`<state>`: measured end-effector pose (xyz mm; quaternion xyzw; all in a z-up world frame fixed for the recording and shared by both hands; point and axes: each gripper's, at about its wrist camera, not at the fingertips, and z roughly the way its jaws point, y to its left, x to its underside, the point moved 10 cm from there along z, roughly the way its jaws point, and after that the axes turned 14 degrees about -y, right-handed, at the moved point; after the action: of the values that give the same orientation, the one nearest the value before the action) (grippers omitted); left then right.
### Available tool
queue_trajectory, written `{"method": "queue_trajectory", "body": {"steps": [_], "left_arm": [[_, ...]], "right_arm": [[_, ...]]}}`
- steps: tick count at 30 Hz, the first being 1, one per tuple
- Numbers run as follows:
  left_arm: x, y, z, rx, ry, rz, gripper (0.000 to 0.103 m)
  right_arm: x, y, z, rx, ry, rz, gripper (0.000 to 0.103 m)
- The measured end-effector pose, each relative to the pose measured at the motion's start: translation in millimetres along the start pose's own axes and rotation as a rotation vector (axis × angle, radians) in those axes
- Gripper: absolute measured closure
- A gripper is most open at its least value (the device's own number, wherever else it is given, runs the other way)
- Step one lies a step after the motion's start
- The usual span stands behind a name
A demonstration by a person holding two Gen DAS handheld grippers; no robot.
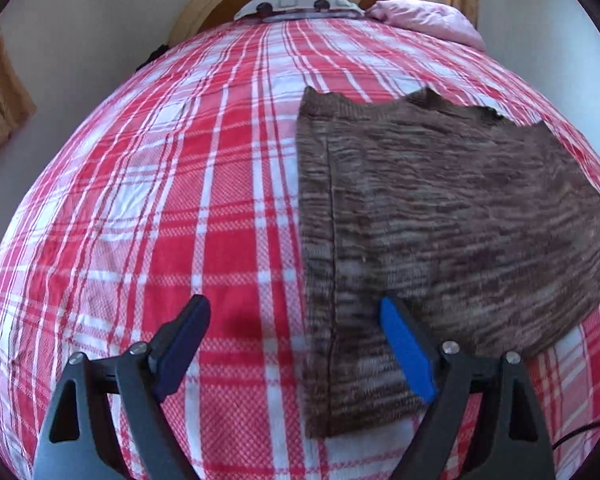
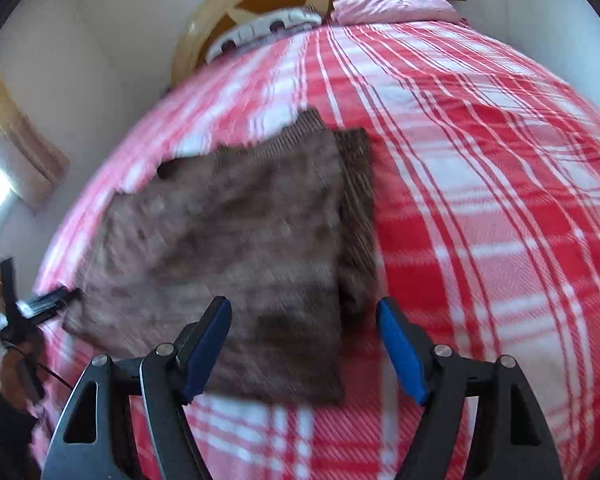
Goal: Fold small clothes
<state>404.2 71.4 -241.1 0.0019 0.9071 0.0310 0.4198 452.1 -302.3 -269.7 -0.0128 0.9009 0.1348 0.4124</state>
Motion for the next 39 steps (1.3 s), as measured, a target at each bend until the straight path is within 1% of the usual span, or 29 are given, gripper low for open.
{"method": "queue_trajectory", "body": {"steps": [3, 5, 8, 9, 10, 11, 12, 13, 14, 16, 18, 19, 20, 22, 26, 28, 29, 30, 31, 32, 33, 34, 35, 37, 39], "left_arm": [[2.6, 2.6, -2.6, 0.003, 0.003, -0.024, 0.012], [4.9, 5.6, -3.4, 0.000, 0.003, -0.031, 0.010], [10.8, 7.8, -5.3, 0.001, -0.002, -0.049, 0.006], [12.6, 8.2, -5.8, 0.009, -0.005, -0.063, 0.006], [13.7, 9.6, -5.1, 0.019, -0.009, -0.086, 0.005], [15.5, 10.0, -5.0, 0.023, -0.010, -0.102, 0.004], [16.5, 11.9, -3.8, 0.024, -0.008, -0.120, 0.002], [16.3, 12.1, -3.8, 0.024, -0.010, -0.126, 0.002], [16.1, 11.5, -4.0, 0.024, -0.010, -0.124, 0.002], [16.8, 10.4, -4.3, 0.026, -0.014, -0.117, 0.002], [17.2, 10.8, -4.3, 0.033, -0.014, -0.122, 0.002], [17.2, 11.2, -4.5, 0.037, -0.015, -0.123, 0.002], [17.4, 11.2, -4.9, 0.039, -0.016, -0.124, 0.002], [17.7, 10.6, -4.4, 0.042, -0.017, -0.120, 0.000], [18.0, 9.6, -4.6, 0.036, -0.014, -0.112, 0.000], [17.5, 10.1, -5.9, 0.029, -0.013, -0.109, 0.000], [17.3, 10.7, -7.6, 0.025, -0.013, -0.108, 0.000], [17.5, 11.5, -9.6, 0.024, -0.015, -0.110, 0.000], [18.1, 12.1, -10.5, 0.024, -0.015, -0.112, 0.000], [20.1, 12.3, -10.5, 0.024, -0.011, -0.111, 0.000], [21.3, 12.4, -10.1, 0.024, -0.008, -0.110, 0.000], [21.1, 12.5, -10.1, 0.023, -0.011, -0.110, 0.000], [21.3, 12.0, -9.6, 0.020, -0.008, -0.106, 0.000], [21.2, 11.3, -8.7, 0.017, -0.006, -0.098, 0.000], [21.3, 10.8, -8.4, 0.016, -0.007, -0.094, 0.000]], "right_arm": [[9.0, -2.3, -5.0, 0.060, 0.010, -0.084, 0.028], [17.2, -3.4, -7.8, 0.099, 0.037, -0.129, 0.028], [20.6, -3.4, -16.3, 0.114, 0.041, -0.150, 0.028], [18.4, -1.2, -19.4, 0.098, 0.029, -0.141, 0.030], [12.9, 5.1, -23.0, 0.040, 0.001, -0.110, 0.036], [8.8, 9.4, -25.8, 0.003, -0.014, -0.079, 0.042], [6.8, 11.2, -25.0, 0.012, -0.014, -0.072, 0.046], [5.4, 12.4, -23.3, 0.016, -0.015, -0.068, 0.055], [6.3, 12.4, -18.2, 0.014, -0.001, -0.061, 0.055], [13.0, 8.5, -8.2, 0.038, 0.036, -0.045, 0.055], [17.6, 7.3, -7.6, 0.031, 0.039, -0.047, 0.070], [19.3, 7.1, -9.9, 0.024, 0.039, -0.043, 0.086], [21.4, 7.2, -13.5, 0.012, 0.043, -0.035, 0.090], [28.0, 9.1, -20.1, 0.024, 0.056, -0.075, 0.091], [32.8, 10.6, -23.8, 0.031, 0.089, -0.108, 0.091], [27.9, 9.9, -24.6, 0.029, 0.086, -0.099, 0.091], [25.1, 9.5, -26.5, 0.034, 0.076, -0.091, 0.086], [20.9, 7.7, -28.9, 0.062, 0.061, -0.094, 0.081], [17.1, 7.1, -31.1, 0.086, 0.044, -0.101, 0.058], [11.2, 9.3, -34.7, 0.103, 0.016, -0.109, 0.045], [5.1, 14.9, -38.0, 0.098, -0.015, -0.114, 0.033], [0.2, 22.9, -40.3, 0.078, -0.037, -0.119, 0.033], [-5.3, 37.6, -41.7, 0.036, -0.062, -0.130, 0.033], [-10.1, 60.3, -38.5, -0.020, -0.073, -0.151, 0.033], [-10.6, 92.2, -28.8, -0.111, -0.068, -0.172, 0.033]]}}
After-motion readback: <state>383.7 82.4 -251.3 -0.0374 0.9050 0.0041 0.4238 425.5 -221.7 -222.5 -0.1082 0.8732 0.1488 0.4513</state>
